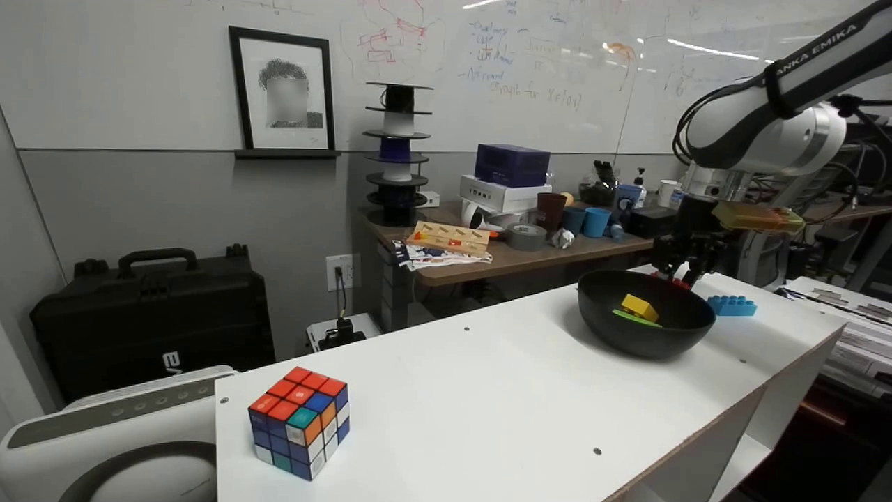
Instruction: Put the blocks on the counter in the bowl
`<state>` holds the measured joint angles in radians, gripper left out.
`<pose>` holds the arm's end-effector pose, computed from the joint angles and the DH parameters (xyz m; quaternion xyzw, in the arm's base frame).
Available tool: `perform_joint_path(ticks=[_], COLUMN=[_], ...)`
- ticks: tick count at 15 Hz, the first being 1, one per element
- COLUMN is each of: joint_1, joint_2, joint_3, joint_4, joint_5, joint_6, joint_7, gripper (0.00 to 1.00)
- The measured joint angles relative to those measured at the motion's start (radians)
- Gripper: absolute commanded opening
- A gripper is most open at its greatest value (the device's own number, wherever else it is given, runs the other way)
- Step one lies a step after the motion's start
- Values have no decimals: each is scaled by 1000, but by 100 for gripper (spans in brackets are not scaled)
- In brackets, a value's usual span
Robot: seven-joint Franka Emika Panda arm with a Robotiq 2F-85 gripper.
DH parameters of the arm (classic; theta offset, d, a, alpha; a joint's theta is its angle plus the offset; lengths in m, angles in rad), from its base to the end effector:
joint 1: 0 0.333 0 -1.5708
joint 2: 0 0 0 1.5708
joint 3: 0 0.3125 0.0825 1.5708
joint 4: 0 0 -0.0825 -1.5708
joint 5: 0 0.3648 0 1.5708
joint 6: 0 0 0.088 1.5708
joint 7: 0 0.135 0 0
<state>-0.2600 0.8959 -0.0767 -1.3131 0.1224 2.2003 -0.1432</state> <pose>0.6902 -0.2219 0.1783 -0.9928 0.1184 -0.0019 0.0195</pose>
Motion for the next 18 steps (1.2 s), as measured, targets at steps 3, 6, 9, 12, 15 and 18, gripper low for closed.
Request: perform_joint_path(ticks=[3,6,9,12,15,18], joint_1=[6,18,38,65,86,105], joint_2=[-8,-15,-61,-167,-298,-435], joint_3=[0,1,3,4,9,21], joint_4=[-1,-12,-73,-195,-333,-483], joint_5=[-9,-29,-42,-62,-65,-67], joint_6=[-2,-3,-2,8,8,29], joint_7=[-5,-8,-13,-20,-25,-42], gripper=[11,11,11,11,11,11])
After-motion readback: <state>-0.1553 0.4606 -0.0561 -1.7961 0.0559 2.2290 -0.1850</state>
